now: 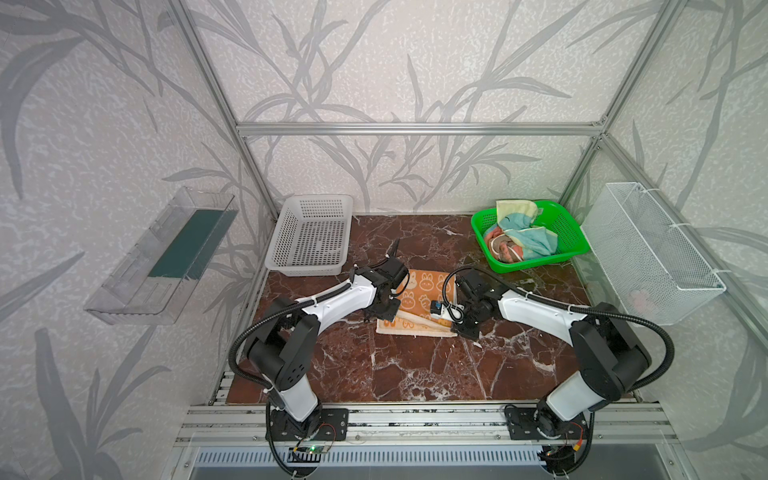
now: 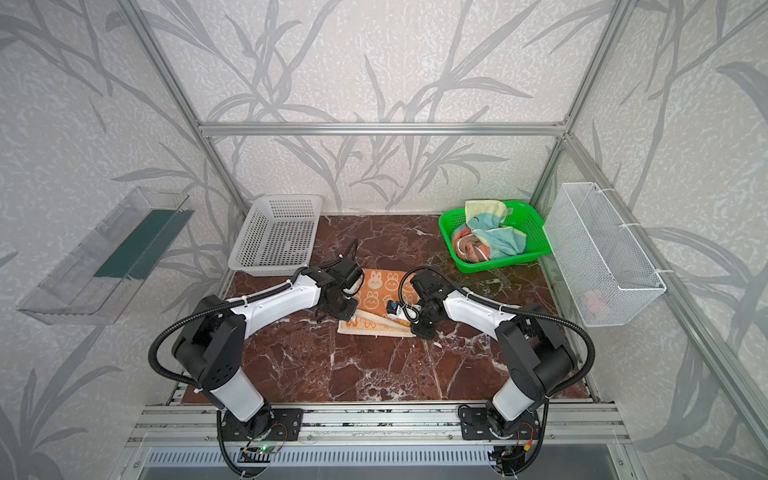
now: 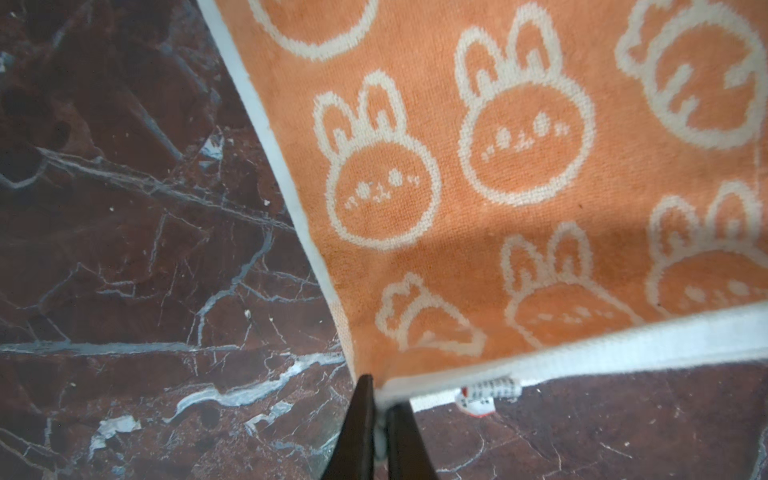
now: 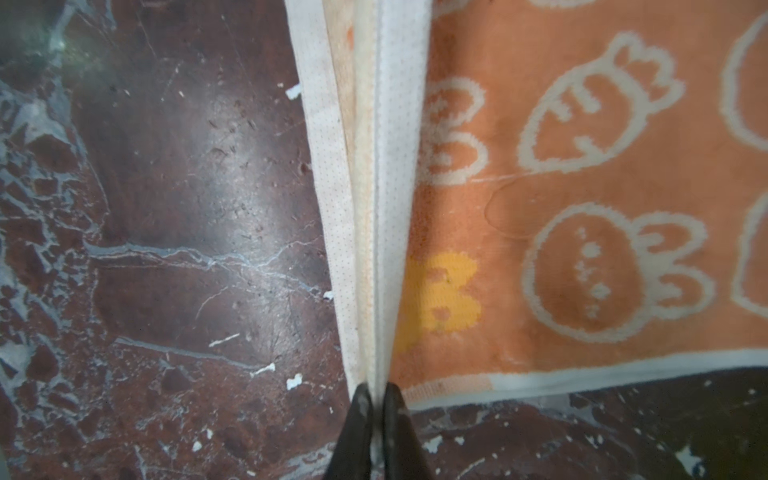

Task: Fold and stack the towels
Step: 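Hold the far towel edge with both grippers and fold it toward the robot, then release the folded edge and raise both grippers toward the towel's far edge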

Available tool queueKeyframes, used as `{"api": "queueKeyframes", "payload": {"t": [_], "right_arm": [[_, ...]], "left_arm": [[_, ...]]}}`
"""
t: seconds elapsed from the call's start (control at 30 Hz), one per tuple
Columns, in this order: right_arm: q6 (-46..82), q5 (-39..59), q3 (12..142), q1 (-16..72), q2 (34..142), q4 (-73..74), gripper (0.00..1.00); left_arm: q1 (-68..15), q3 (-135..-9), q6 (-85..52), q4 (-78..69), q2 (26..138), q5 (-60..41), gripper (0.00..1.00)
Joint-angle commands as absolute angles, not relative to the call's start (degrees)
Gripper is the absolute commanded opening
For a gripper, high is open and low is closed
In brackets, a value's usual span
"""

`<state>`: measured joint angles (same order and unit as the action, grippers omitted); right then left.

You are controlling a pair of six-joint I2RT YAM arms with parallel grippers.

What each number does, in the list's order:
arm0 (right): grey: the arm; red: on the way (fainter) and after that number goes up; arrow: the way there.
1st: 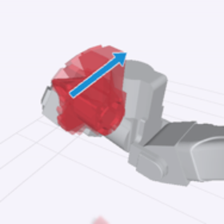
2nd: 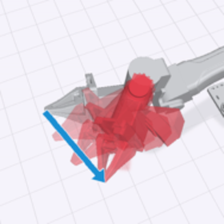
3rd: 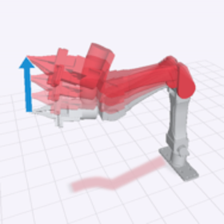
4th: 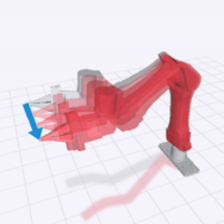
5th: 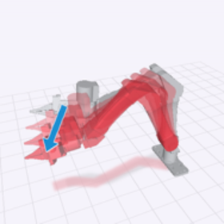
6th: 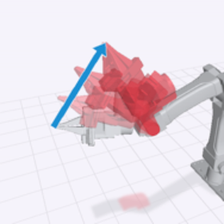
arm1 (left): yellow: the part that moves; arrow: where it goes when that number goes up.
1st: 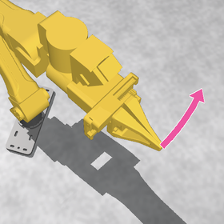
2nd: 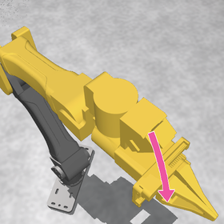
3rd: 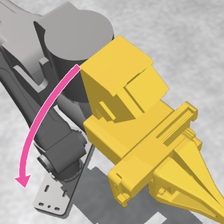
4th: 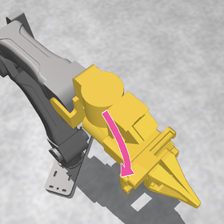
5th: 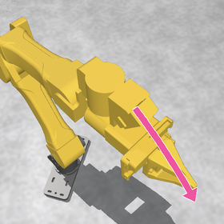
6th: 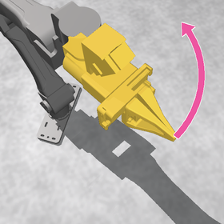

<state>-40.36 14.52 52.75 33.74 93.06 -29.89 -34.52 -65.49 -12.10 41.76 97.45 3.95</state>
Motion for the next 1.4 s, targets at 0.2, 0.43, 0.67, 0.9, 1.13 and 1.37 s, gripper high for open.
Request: {"api": "queueKeyframes", "payload": {"t": [0.2,0.43,0.67,0.9,1.13,1.37], "right_arm": [[-39.91,10.31,54.32,35.61,95.54,-33.86,0.18],[-39.46,10.49,53.45,35.68,93.14,-33.83,0.26],[-39.86,13.47,50.91,35.68,85.03,-30.91,0.32],[-37.73,13.60,47.40,35.69,77.43,-24.22,0.37],[-28.54,3.39,47.62,35.69,76.97,-15.22,0.44],[-19.14,-0.15,53.04,33.46,80.54,-15.01,0.60]], "left_arm": [[-34.50,-64.89,-13.45,43.38,97.84,6.82,0.24],[-34.60,-64.28,-13.39,43.90,96.05,6.84,0.35],[-34.55,-61.77,-13.62,42.41,90.02,4.08,0.40],[-34.55,-59.05,-14.58,41.65,84.93,2.42,0.40],[-34.55,-57.83,-15.23,38.73,83.49,3.56,0.42],[-33.10,-62.12,-13.61,35.42,86.46,7.65,0.54]]}}
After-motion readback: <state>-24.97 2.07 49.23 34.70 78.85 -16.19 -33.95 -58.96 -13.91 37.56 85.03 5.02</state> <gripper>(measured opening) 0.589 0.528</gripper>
